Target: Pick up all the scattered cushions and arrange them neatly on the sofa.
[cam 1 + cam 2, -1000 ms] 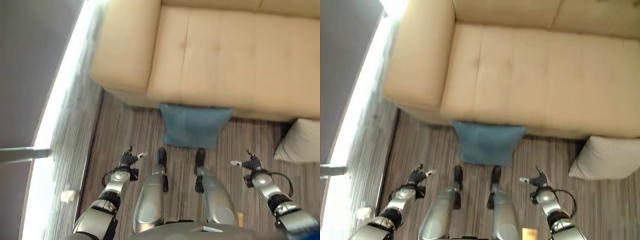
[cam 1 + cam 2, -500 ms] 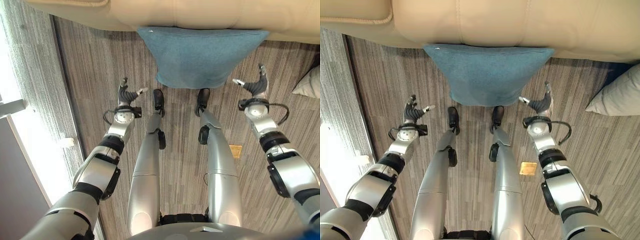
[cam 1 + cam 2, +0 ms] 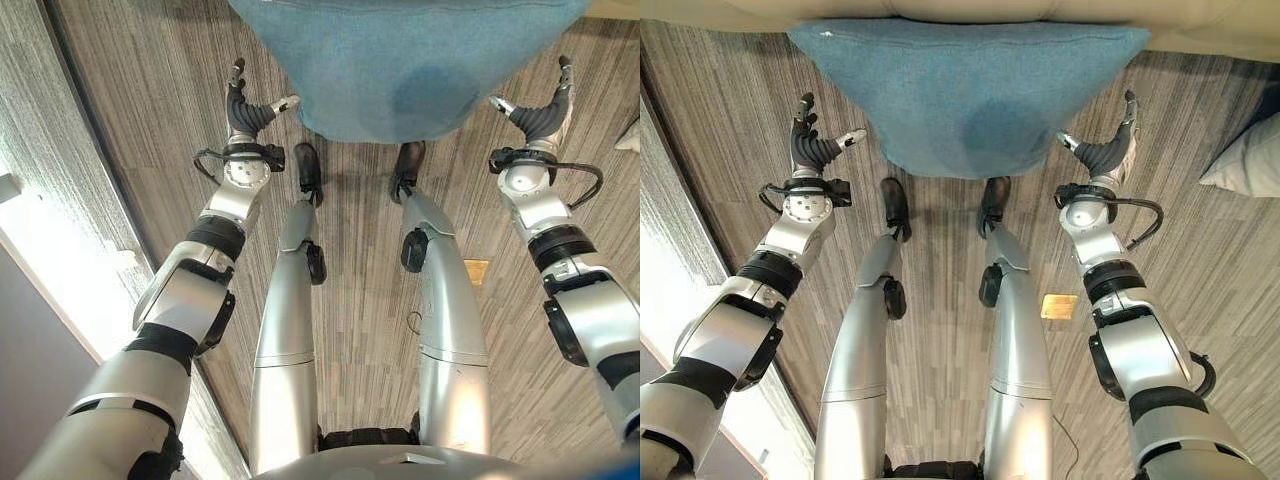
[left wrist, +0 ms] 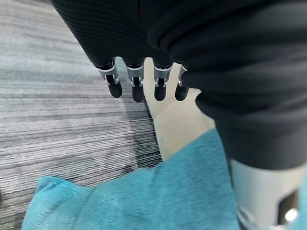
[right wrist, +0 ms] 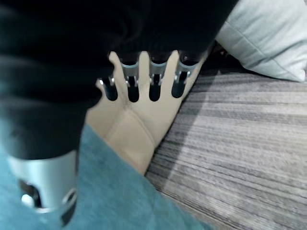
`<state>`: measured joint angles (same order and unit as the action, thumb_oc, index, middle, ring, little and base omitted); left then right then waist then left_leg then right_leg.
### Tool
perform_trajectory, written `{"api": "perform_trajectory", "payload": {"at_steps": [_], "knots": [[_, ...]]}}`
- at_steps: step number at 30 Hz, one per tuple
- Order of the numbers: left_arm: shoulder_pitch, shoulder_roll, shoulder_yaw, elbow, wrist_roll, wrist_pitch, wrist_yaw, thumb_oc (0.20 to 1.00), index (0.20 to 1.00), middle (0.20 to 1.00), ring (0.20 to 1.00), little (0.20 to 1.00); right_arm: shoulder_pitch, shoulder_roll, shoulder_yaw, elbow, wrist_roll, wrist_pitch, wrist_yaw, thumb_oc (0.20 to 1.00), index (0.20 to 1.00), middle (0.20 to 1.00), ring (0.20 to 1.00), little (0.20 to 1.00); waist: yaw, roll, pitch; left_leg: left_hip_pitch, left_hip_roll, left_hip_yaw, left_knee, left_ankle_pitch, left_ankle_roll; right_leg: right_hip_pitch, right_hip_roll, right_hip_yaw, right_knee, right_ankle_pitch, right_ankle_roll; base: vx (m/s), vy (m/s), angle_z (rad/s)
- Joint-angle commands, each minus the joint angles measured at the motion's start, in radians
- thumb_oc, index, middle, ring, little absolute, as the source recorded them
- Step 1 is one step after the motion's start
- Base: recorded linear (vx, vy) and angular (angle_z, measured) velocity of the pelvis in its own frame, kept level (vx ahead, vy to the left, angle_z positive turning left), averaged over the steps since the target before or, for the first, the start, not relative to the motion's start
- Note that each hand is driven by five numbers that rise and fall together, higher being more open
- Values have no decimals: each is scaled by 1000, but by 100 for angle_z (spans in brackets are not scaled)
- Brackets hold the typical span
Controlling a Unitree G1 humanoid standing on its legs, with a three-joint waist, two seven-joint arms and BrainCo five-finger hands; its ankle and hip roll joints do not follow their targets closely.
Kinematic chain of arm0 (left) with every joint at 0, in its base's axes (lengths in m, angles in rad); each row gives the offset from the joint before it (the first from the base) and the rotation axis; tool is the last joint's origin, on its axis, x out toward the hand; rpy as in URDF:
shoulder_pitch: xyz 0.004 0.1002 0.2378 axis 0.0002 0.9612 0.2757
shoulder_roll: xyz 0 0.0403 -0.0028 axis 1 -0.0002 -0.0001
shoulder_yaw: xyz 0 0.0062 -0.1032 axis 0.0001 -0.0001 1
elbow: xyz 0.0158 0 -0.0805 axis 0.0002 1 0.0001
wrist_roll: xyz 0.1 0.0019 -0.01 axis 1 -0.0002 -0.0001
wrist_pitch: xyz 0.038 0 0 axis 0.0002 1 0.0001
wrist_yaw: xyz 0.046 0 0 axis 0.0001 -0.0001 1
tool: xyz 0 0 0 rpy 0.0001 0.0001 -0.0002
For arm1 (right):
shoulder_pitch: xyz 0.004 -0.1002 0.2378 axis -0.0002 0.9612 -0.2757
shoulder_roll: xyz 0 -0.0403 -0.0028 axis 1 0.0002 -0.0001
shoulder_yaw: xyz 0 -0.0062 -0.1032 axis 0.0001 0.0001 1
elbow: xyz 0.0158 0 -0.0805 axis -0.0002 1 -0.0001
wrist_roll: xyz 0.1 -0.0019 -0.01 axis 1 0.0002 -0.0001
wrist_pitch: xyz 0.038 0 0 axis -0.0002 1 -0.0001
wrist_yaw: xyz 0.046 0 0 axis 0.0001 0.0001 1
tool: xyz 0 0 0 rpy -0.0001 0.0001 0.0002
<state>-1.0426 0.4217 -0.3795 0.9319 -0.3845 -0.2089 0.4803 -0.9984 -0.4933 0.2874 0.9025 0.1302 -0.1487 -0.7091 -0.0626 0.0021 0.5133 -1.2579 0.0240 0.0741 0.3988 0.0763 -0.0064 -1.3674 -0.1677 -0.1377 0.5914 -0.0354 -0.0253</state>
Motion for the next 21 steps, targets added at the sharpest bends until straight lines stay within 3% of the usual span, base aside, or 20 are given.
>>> {"api": "perform_trajectory", "payload": {"at_steps": [1, 10, 16, 21], "knots": [[121, -28, 11, 54, -30, -21, 14, 1000, 1000, 1000, 1000, 1000, 108, 12, 56, -16, -6, -43, -6, 1000, 1000, 1000, 1000, 1000, -10, 26, -185, -55, -6, -59, 113, -166, 15, -18, 10, 61, 34, -60, 96, 0, 0, 0], [1, -21, -32, 76, -6, -10, 51, 1000, 1000, 1000, 1000, 1000, -40, 35, 136, -44, 22, -59, 18, 1000, 1000, 1000, 1000, 1000, -14, 20, -187, -129, -4, -66, 169, -171, 16, -85, 20, 70, 76, -56, 96, 17, -32, -2], [-104, -59, -74, 89, 7, -13, 92, 1000, 1000, 1000, 1000, 1000, -145, 102, 190, -45, 57, -86, 21, 1000, 1000, 1000, 1000, 1000, -18, 12, -197, -173, -8, -72, 205, -175, 17, -123, 26, 73, 99, -46, 99, 4, -2, -1], [-194, -126, -96, 53, -60, -27, 101, 1000, 1000, 1000, 1000, 1000, -225, 176, 232, -91, 67, -82, 23, 1000, 1000, 1000, 1000, 1000, -17, 9, -206, -206, -11, -77, 231, -176, 23, -155, 33, 75, 122, -42, 103, 0, 0, 0]]}}
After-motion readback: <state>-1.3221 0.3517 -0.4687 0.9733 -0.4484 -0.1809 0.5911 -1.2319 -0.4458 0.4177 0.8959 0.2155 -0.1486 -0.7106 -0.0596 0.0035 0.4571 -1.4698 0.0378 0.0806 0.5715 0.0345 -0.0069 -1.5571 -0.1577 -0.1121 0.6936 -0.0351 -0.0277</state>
